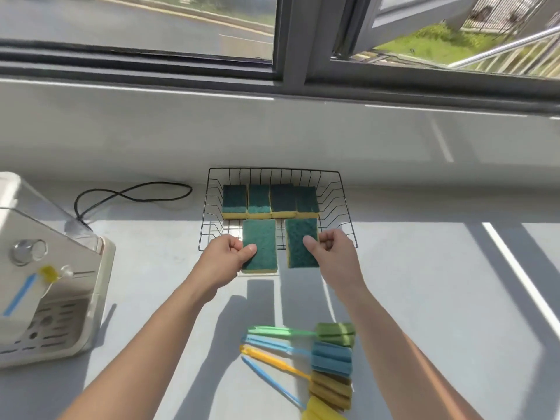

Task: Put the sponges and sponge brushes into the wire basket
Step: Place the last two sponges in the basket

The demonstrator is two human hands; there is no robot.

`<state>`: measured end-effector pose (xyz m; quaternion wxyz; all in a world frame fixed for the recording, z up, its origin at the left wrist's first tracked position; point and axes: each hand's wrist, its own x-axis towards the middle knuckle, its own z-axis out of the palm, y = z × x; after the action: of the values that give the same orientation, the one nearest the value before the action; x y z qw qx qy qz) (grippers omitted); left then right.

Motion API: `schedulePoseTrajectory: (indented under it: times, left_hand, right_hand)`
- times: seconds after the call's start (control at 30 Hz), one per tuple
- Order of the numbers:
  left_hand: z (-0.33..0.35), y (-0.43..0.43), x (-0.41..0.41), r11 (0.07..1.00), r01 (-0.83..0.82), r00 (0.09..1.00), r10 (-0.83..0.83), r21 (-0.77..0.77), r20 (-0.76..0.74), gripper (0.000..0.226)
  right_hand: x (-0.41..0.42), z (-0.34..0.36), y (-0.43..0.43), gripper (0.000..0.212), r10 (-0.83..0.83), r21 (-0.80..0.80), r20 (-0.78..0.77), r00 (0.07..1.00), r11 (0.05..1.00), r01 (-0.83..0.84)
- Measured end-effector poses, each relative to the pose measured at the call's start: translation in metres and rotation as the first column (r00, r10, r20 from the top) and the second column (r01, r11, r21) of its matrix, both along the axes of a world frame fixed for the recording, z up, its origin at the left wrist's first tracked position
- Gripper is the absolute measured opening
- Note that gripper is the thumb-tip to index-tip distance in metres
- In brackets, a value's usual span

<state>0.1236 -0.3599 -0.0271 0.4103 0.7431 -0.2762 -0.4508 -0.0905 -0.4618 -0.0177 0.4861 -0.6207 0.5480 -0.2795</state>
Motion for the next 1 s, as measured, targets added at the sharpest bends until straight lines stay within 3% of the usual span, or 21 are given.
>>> schedulePoseTrajectory:
  times: [0.47, 0.77, 1.0]
  left_hand:
    - [-0.022, -0.106, 0.071, 0.992, -0.124, 0.987, 0.122, 0.014, 0.105, 0.03]
    - [-0.042, -0.143, 0.107, 0.993, -0.088, 0.96, 0.063, 0.081, 0.274, 0.024]
    - [-0.057, -0.157, 0.123, 0.971, -0.022, 0.856, -0.104, 0.238, 0.506, 0.025]
  right_hand:
    - [0.109, -0.037, -0.11, 0.028, 0.051, 0.089, -0.043, 0.998, 0.995, -0.047]
    - [0.149, -0.064, -0.147, 0.029, 0.09, 0.115, -0.12, 0.989, 0.99, -0.076]
    - [0.166, -0.083, -0.153, 0.033, 0.127, 0.131, -0.169, 0.977, 0.986, -0.105]
